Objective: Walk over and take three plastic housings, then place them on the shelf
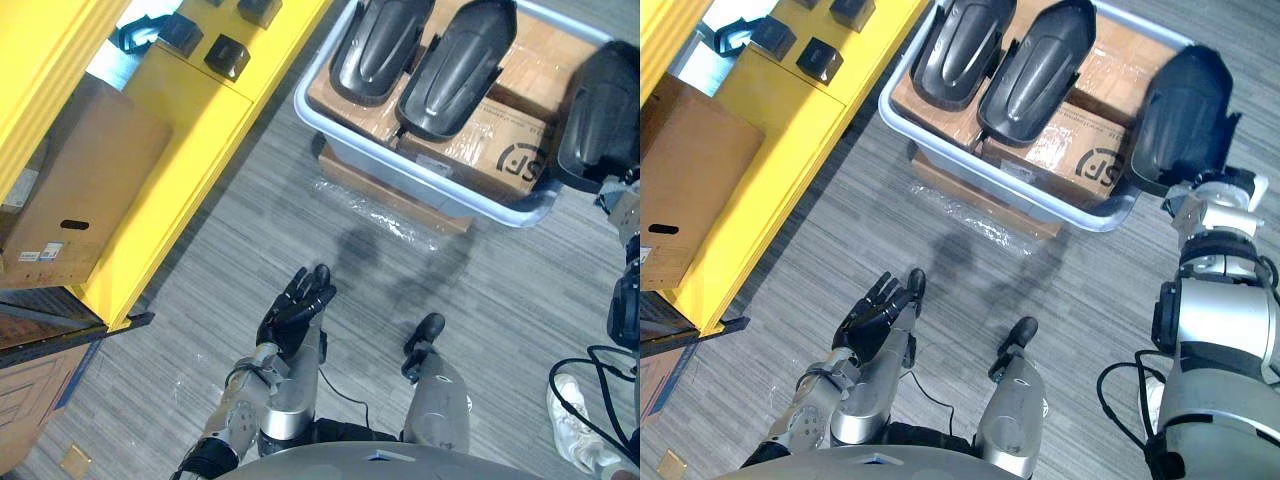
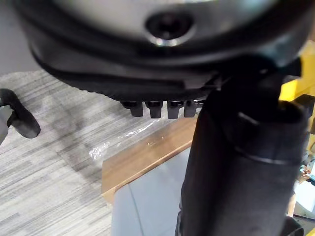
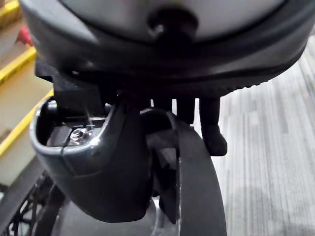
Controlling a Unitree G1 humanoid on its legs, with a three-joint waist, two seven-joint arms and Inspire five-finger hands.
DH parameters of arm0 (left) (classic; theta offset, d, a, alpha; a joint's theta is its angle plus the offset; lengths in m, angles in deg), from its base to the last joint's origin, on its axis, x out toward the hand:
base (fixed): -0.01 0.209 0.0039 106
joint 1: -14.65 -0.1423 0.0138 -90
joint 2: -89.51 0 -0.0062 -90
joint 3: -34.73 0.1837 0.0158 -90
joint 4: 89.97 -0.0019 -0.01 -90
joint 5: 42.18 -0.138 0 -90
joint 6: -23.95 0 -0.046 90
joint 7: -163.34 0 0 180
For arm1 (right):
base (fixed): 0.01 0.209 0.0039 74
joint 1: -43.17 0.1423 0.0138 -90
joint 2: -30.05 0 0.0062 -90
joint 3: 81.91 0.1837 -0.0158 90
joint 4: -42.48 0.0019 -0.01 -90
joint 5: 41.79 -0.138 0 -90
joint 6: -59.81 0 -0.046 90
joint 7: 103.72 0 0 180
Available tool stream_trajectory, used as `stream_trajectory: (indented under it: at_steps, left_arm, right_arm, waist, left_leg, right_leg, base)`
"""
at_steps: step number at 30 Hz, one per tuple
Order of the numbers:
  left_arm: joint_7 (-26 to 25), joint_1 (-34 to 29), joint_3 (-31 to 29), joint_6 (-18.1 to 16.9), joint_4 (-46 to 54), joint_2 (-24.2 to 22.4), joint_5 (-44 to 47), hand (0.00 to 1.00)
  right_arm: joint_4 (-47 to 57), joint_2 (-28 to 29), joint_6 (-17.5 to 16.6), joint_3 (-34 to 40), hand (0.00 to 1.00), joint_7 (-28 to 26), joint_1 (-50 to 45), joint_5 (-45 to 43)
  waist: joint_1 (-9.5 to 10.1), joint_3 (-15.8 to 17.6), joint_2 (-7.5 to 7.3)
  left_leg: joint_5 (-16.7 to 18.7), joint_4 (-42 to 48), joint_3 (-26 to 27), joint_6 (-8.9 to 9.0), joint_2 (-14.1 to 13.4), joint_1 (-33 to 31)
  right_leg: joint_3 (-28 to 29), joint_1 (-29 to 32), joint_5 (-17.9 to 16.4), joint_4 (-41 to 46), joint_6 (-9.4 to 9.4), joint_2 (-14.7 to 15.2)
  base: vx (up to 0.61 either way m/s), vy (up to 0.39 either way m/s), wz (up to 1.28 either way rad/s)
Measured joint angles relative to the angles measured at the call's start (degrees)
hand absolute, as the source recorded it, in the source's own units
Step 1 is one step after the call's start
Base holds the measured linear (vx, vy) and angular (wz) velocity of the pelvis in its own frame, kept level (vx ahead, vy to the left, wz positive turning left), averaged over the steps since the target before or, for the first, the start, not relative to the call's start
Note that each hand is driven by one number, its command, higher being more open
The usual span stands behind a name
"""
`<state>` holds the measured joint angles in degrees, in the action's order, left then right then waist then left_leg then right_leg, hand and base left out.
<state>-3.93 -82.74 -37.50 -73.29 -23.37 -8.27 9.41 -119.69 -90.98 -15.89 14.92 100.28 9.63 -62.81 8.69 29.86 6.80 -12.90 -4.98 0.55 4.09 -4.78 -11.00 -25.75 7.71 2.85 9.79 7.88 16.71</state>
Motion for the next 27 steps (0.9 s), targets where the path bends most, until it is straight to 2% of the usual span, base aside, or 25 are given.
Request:
stream_trajectory:
  at_steps: [1, 2, 4, 7, 9, 12, 15, 17, 20, 24, 27]
  left_arm:
    - [0.17, -2.26, -0.16, 0.06, 1.84, 0.95, -0.48, 1.00]
    - [0.39, -2.71, -0.40, 0.07, 1.89, 1.33, -0.64, 1.00]
    - [0.41, -3.60, -1.25, 0.05, 2.93, 1.31, -2.14, 1.00]
    - [-1.15, -4.85, -3.29, 0.95, 7.28, 1.26, -7.12, 1.00]
    - [-2.43, -5.94, -6.84, 3.47, 15.13, 0.94, -9.23, 1.00]
    - [-2.30, -5.92, -9.25, 5.35, 27.01, 0.50, -9.11, 1.00]
    - [-1.78, -3.77, -9.04, 6.08, 35.10, -0.52, -6.43, 1.00]
    - [-1.84, -2.51, -7.52, 7.39, 35.80, -1.65, -1.62, 1.00]
    - [-2.40, -2.25, -4.49, 9.04, 34.53, -1.75, 0.53, 1.00]
    - [-3.49, -2.25, 0.57, 10.14, 32.08, -1.39, 0.62, 1.00]
    - [-3.52, -1.88, 1.48, 9.89, 32.11, -1.41, 0.59, 1.00]
  right_arm:
    - [2.94, 2.84, -3.56, 1.71, 0.00, 1.98, -2.59, -0.06]
    - [7.40, 4.34, -6.18, 1.78, 0.00, 2.45, -5.71, 0.05]
    - [14.41, 6.04, -9.25, 1.92, 0.00, 2.69, -9.48, 0.40]
    - [24.31, 10.49, -14.37, 3.38, 0.00, 2.95, -14.67, 3.93]
    - [35.58, 15.54, -17.53, 3.67, 0.00, 1.31, -21.99, 8.18]
    - [47.82, 21.43, -18.97, 1.97, 0.00, -0.11, -29.86, 15.68]
    - [55.89, 25.01, -20.55, -3.28, 0.00, -1.48, -34.85, 23.50]
    - [60.50, 26.43, -22.65, -6.14, 0.00, -1.50, -37.85, 28.35]
    - [63.02, 27.94, -25.87, -9.74, 0.00, -1.39, -38.30, 32.48]
    - [66.22, 30.39, -28.39, -15.79, 0.00, -0.98, -39.20, 36.03]
    - [66.87, 31.68, -29.89, -19.99, 0.00, -1.60, -40.58, 36.39]
  waist:
    - [-1.46, 0.00, -0.61]
    - [-1.65, -0.14, -0.96]
    - [-1.94, -0.53, -1.61]
    - [-2.60, -3.12, -3.26]
    - [-2.56, -6.53, -4.85]
    - [-2.74, -10.12, -5.84]
    - [-2.73, -13.01, -5.64]
    - [-2.95, -14.78, -5.26]
    - [-4.09, -15.66, -5.15]
    - [-4.24, -17.33, -6.49]
    - [-4.28, -19.45, -7.30]
  left_leg:
    - [0.51, -0.12, -0.03, 0.13, -0.19, 2.02]
    - [1.07, -0.13, 0.37, 0.26, -0.47, 3.47]
    - [1.77, -0.13, 0.51, 0.37, -0.78, 4.62]
    - [2.23, -0.13, 0.58, 0.63, -0.97, 5.32]
    - [2.99, -0.10, 0.58, 0.92, -0.88, 6.40]
    - [3.17, 0.08, 1.00, 1.12, -0.74, 7.89]
    - [3.18, 0.06, 1.60, 1.12, -0.67, 9.57]
    - [3.53, -0.14, 2.12, 1.39, -0.73, 9.61]
    - [4.20, -0.16, 2.58, 1.68, -0.85, 9.65]
    - [4.41, -0.16, 4.41, 1.34, -0.83, 10.34]
    - [4.42, -0.15, 4.50, 1.33, -0.85, 10.42]
  right_leg:
    - [-0.50, -3.02, 0.35, -1.99, 0.44, -0.61]
    - [-0.48, -4.99, 0.69, -3.58, 0.87, -1.16]
    - [-0.58, -6.81, 1.02, -5.38, 1.01, -1.90]
    - [-0.98, -8.75, 1.98, -8.24, 0.93, -2.68]
    - [-1.90, -10.69, 2.21, -9.65, 1.01, -2.90]
    - [-2.56, -12.72, 2.14, -9.95, 1.06, -2.81]
    - [-2.82, -14.52, 2.01, -10.12, 1.16, -2.74]
    - [-3.51, -14.93, 1.63, -10.46, 1.09, -2.84]
    - [-3.59, -14.96, 1.61, -10.89, 1.07, -2.97]
    - [-2.39, -14.93, 1.80, -11.65, 1.03, -3.08]
    - [-2.30, -15.00, 1.82, -11.81, 1.02, -3.18]
  base:
    - [0.04, -0.060, -0.03]
    - [0.04, -0.067, -0.04]
    - [0.05, -0.050, -0.06]
    - [0.08, -0.039, 0.01]
    - [0.12, -0.043, 0.06]
    - [0.12, -0.032, 0.09]
    - [0.04, -0.015, 0.03]
    - [-0.04, -0.019, 0.03]
    - [-0.11, 0.009, -0.06]
    - [-0.09, 0.021, -0.20]
    - [-0.01, 0.000, -0.03]
